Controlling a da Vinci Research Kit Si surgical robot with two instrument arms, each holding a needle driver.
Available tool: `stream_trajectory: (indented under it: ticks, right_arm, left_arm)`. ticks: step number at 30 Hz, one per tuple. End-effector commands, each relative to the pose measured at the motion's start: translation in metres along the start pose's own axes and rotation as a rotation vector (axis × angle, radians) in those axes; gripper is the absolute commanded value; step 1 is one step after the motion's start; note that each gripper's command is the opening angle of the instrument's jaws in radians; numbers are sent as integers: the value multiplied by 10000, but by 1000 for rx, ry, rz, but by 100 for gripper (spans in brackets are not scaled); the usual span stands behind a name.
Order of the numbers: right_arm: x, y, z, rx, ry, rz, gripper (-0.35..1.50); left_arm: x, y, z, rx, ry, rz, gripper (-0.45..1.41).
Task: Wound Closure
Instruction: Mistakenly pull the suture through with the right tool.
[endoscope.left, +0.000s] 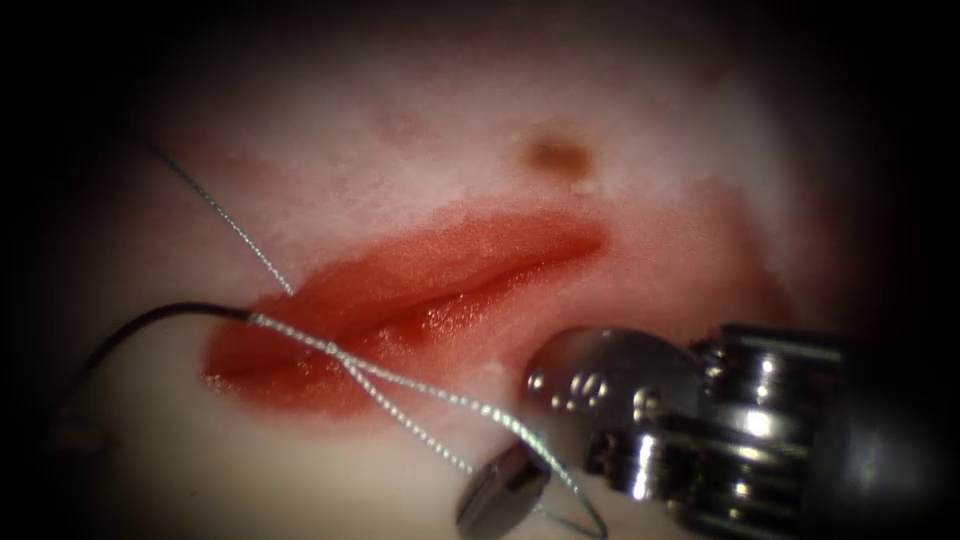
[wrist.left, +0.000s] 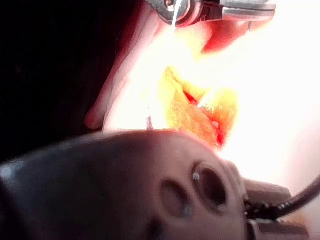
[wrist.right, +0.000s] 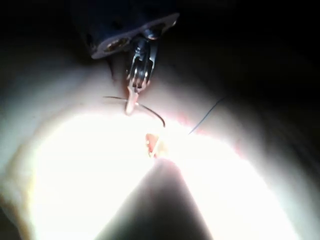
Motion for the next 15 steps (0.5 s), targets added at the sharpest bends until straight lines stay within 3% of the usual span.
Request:
stream_trajectory:
  ticks: [1, 5, 15]
  right_arm:
    - [-2, -7, -3, 11, -13, 22, -35]
    - [-36, -34, -31, -16, -77, 128, -35]
    - [-92, -69, -52, -42, -131, 279, -35]
  left_arm:
    - [-9, -3, -6, 0, -12, -6, -45]
    - [-11, -1, -12, -5, -20, -25, -45]
    - [-14, 13, -17, -64, -41, -66, -45]
